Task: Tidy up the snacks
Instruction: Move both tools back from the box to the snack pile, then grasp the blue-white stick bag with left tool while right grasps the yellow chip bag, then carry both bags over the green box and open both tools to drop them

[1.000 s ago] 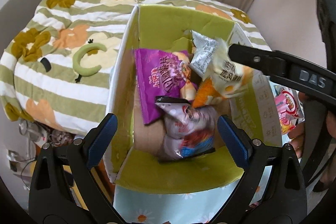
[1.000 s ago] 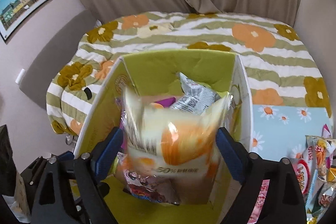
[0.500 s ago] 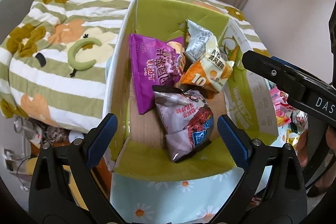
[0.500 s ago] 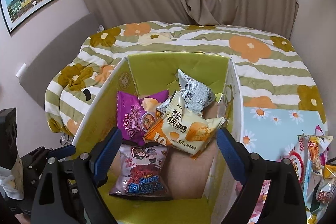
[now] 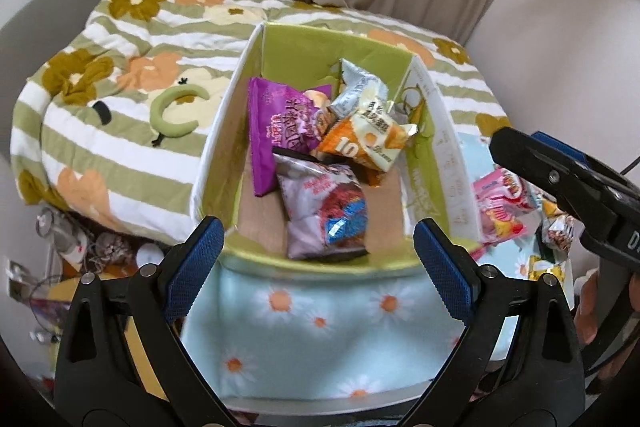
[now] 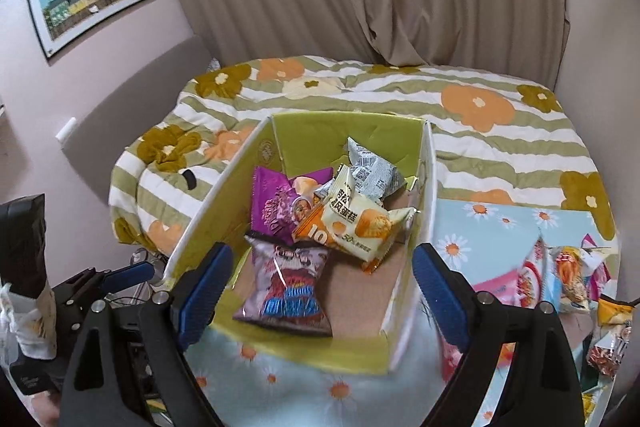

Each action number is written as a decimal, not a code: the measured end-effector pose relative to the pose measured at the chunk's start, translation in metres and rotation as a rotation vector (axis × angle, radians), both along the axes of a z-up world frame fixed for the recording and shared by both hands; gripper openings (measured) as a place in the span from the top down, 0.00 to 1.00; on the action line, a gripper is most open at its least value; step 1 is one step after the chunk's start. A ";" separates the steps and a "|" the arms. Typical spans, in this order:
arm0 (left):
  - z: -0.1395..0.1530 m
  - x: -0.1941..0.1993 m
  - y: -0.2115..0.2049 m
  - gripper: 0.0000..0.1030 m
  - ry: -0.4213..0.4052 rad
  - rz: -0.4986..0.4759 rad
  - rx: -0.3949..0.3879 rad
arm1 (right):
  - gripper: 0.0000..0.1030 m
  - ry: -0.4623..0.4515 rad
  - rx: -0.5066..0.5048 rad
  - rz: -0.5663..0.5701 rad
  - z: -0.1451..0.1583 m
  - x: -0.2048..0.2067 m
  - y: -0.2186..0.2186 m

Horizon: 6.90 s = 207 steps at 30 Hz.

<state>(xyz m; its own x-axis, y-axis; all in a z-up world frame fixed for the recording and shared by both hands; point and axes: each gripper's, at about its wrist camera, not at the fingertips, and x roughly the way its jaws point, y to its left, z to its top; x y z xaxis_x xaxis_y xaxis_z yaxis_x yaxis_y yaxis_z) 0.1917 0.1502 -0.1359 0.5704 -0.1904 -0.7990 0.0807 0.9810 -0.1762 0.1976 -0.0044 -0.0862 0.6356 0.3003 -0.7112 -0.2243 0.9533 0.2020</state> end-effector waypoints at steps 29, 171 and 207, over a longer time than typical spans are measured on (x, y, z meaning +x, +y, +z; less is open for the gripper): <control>0.003 -0.100 -0.236 0.07 -0.072 -0.114 -0.031 | 0.13 -0.038 -0.046 -0.187 0.005 -0.143 -0.252; -0.014 0.094 -0.022 0.11 0.050 -0.107 0.008 | 0.41 0.061 0.007 -0.135 -0.001 0.053 -0.058; -0.016 0.094 0.034 0.11 0.036 -0.125 0.013 | 0.03 0.041 0.002 -0.006 0.000 0.133 0.050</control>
